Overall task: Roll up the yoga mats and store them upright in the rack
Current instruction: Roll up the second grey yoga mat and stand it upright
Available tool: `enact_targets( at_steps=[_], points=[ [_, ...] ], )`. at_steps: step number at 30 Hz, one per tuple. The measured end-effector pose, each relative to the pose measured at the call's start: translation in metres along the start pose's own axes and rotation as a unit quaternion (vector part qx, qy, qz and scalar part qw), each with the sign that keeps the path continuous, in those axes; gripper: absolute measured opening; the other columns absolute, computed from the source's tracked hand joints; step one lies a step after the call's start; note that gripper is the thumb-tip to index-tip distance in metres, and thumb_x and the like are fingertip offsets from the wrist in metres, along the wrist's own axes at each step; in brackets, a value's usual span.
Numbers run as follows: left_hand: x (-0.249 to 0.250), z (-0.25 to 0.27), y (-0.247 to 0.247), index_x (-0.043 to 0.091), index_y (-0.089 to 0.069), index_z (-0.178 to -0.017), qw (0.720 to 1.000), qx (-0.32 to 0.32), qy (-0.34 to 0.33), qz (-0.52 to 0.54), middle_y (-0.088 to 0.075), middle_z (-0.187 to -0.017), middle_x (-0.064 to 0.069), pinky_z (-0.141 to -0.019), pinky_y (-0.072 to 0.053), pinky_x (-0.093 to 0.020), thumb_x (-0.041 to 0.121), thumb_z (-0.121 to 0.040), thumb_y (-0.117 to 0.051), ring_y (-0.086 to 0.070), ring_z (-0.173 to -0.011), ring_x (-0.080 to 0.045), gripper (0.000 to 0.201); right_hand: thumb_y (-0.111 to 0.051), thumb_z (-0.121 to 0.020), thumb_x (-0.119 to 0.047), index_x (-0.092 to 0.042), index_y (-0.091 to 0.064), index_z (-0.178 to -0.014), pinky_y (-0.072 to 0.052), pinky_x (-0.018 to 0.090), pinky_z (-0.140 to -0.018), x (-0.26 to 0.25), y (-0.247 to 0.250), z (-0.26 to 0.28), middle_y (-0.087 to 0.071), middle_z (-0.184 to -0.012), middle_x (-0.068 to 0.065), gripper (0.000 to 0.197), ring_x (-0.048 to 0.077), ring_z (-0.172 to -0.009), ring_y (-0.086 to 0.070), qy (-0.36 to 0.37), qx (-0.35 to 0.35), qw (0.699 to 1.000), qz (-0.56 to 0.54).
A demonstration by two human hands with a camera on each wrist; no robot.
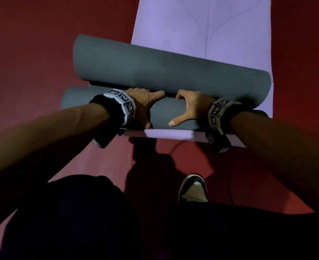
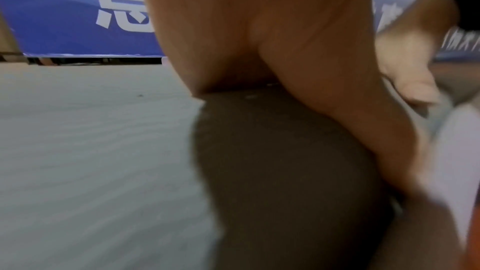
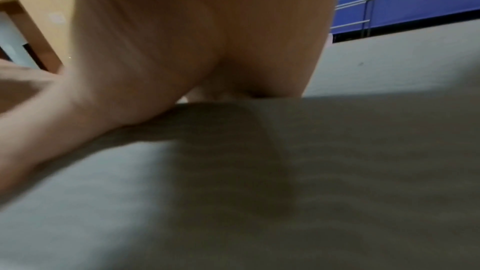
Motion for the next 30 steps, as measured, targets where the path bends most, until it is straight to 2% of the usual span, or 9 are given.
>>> enact_targets(
  at_steps=[5, 11, 15, 18, 20, 22, 24, 27, 30],
  points=[
    [0.004, -0.001, -0.008, 0.040, -0.044, -0.112, 0.995, -0.058, -0.009, 0.083, -0.064, -0.098, 0.012, -0.079, -0.052, -0.037, 0.049, -0.040, -0.093, -0.062, -0.088, -0.021, 0.087, -0.086, -0.044, -0.075, -0.033, -0.059, -0.103, -0.053, 0.033, -0.088, 0.011, -0.006, 0.005, -0.067, -0.100, -0.014, 0.078, 0.007, -0.091, -0.065, -0.010, -0.061, 0.998, -0.027],
    [-0.004, -0.013, -0.013, 0.044, -0.050, -0.121, 0.979, -0.094, -0.024, 0.180, -0.067, -0.110, 0.016, -0.093, -0.052, -0.043, 0.044, -0.040, -0.096, -0.063, -0.107, -0.015, 0.092, -0.081, -0.057, -0.076, -0.030, -0.066, -0.111, -0.051, 0.027, -0.091, 0.014, -0.008, 0.007, -0.069, -0.106, -0.013, 0.073, 0.007, -0.096, -0.065, -0.004, -0.065, 0.997, -0.031],
    [-0.010, -0.020, -0.018, 0.038, -0.050, -0.134, 0.973, -0.100, -0.036, 0.207, -0.058, -0.129, 0.011, -0.106, -0.042, -0.039, 0.040, -0.051, -0.097, -0.051, -0.125, -0.016, 0.095, -0.068, -0.059, -0.085, -0.015, -0.049, -0.140, -0.043, 0.035, -0.107, 0.022, -0.024, 0.013, -0.058, -0.136, 0.006, 0.109, 0.020, -0.122, -0.056, 0.026, 0.019, 0.999, -0.026],
    [-0.011, -0.017, -0.022, 0.047, -0.024, -0.149, 0.997, -0.042, -0.017, 0.062, -0.041, -0.139, -0.006, -0.111, -0.035, -0.051, 0.072, -0.047, -0.083, -0.038, -0.134, -0.031, 0.120, -0.075, -0.062, -0.077, -0.008, -0.032, -0.152, -0.033, 0.040, -0.117, 0.025, -0.025, 0.014, -0.040, -0.152, 0.017, 0.121, 0.028, -0.139, -0.042, 0.041, 0.062, 0.996, -0.045],
    [-0.014, -0.004, -0.031, 0.040, -0.010, -0.154, 0.999, 0.034, -0.037, -0.018, -0.030, -0.150, -0.016, -0.115, -0.027, -0.056, 0.089, -0.053, -0.061, -0.030, -0.141, -0.035, 0.123, -0.077, -0.061, -0.073, -0.007, -0.025, -0.155, -0.027, 0.036, -0.121, 0.025, -0.025, 0.013, -0.032, -0.156, 0.018, 0.127, 0.027, -0.144, -0.034, 0.048, 0.064, 0.995, -0.060],
    [-0.016, 0.012, -0.045, 0.030, -0.009, -0.158, 0.989, 0.103, -0.081, -0.075, -0.033, -0.151, -0.022, -0.113, -0.031, -0.056, 0.091, -0.071, -0.035, -0.038, -0.136, -0.038, 0.109, -0.072, -0.059, -0.076, -0.007, -0.022, -0.156, -0.026, 0.036, -0.121, 0.025, -0.025, 0.012, -0.030, -0.156, 0.018, 0.129, 0.027, -0.145, -0.033, 0.042, 0.056, 0.995, -0.067],
    [-0.014, 0.020, -0.059, 0.023, -0.008, -0.159, 0.979, 0.140, -0.103, -0.111, -0.042, -0.144, -0.023, -0.105, -0.039, -0.052, 0.082, -0.083, -0.025, -0.049, -0.124, -0.039, 0.097, -0.076, -0.064, -0.071, -0.008, -0.024, -0.155, -0.027, 0.034, -0.119, 0.026, -0.025, 0.012, -0.033, -0.154, 0.017, 0.122, 0.027, -0.142, -0.036, 0.029, 0.051, 0.996, -0.068],
    [0.000, 0.018, -0.061, 0.020, -0.005, -0.157, 0.981, 0.129, -0.063, -0.129, -0.045, -0.136, -0.018, -0.097, -0.042, -0.049, 0.085, -0.074, -0.038, -0.050, -0.115, -0.037, 0.110, -0.077, -0.072, -0.065, -0.010, -0.030, -0.151, -0.026, 0.031, -0.115, 0.026, -0.022, 0.011, -0.037, -0.150, 0.015, 0.107, 0.026, -0.139, -0.040, 0.013, 0.042, 0.998, -0.051],
    [0.011, 0.010, -0.050, 0.022, -0.013, -0.150, 0.991, 0.093, -0.012, -0.097, -0.047, -0.127, -0.014, -0.094, -0.042, -0.049, 0.081, -0.056, -0.064, -0.051, -0.112, -0.036, 0.122, -0.067, -0.074, -0.074, -0.017, -0.032, -0.151, -0.032, 0.040, -0.116, 0.023, -0.016, 0.007, -0.041, -0.149, 0.012, 0.102, 0.026, -0.137, -0.042, 0.007, 0.013, 0.999, -0.031]
  ],
)
Point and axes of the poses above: each hand's wrist, its own z-axis away from the middle knuckle, its own y-axis out of the back of the hand, x = y × z, the point moved 1 cm from there along -z, towards the middle knuckle
